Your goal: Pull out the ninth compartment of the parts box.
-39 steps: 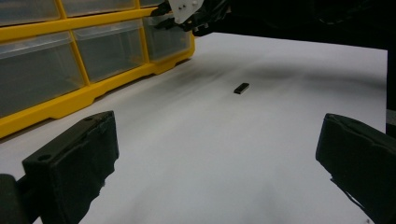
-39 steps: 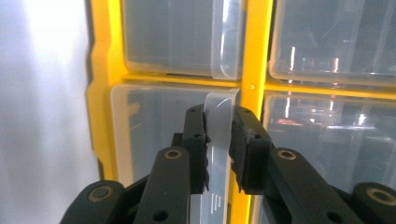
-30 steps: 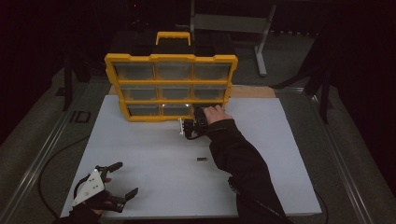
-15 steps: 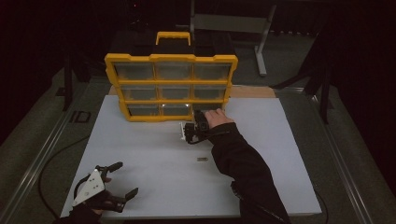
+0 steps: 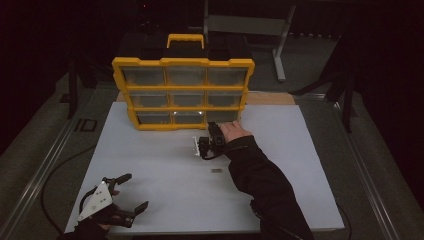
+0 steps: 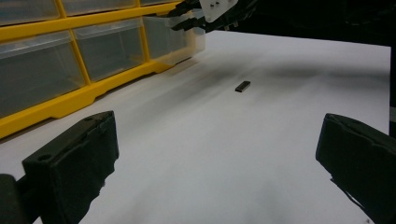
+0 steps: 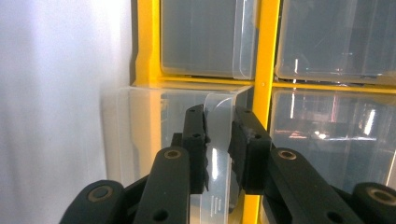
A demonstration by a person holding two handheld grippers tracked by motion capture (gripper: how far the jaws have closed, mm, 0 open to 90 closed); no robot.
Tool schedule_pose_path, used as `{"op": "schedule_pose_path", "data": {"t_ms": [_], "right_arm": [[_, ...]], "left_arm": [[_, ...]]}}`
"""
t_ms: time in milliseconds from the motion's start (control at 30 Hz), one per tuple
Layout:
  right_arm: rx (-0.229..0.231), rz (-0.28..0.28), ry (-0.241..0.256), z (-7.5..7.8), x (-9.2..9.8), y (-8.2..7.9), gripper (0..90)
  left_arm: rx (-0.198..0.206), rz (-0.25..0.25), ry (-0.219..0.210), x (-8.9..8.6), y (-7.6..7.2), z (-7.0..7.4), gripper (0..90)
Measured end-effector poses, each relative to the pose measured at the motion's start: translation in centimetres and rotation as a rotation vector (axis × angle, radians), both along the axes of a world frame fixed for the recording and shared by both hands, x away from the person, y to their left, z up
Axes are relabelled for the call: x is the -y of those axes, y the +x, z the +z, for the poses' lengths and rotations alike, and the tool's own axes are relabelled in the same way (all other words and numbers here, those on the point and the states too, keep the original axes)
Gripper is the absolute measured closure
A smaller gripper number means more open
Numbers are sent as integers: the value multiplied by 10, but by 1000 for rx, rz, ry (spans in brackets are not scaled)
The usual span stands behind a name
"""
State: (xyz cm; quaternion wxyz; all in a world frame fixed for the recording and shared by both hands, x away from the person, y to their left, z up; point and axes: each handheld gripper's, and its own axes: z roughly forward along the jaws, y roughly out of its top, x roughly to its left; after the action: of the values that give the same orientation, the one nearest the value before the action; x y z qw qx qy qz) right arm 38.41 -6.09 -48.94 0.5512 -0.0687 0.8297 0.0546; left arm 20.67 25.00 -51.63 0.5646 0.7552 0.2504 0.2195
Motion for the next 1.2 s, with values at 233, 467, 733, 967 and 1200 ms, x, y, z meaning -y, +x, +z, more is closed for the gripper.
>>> {"op": "schedule_pose_path", "data": {"t_ms": [233,467,733,967,1200], "right_arm": [[0,12,-12,1,1,-6,767],[-5,16,-10,1,3,-12,767],[-3,10,3,0,3,-18,767],[-6,32,-14,1,4,-22,766],[-15,31,-8,2,3,-27,765]], "left_arm": [[1,-1,0,0,0,0,0],[2,-1,0,0,0,0,0],[2,-1,1,0,0,0,0],[0,0,1,0,0,0,0],[0,-1,1,1,0,0,0]]}}
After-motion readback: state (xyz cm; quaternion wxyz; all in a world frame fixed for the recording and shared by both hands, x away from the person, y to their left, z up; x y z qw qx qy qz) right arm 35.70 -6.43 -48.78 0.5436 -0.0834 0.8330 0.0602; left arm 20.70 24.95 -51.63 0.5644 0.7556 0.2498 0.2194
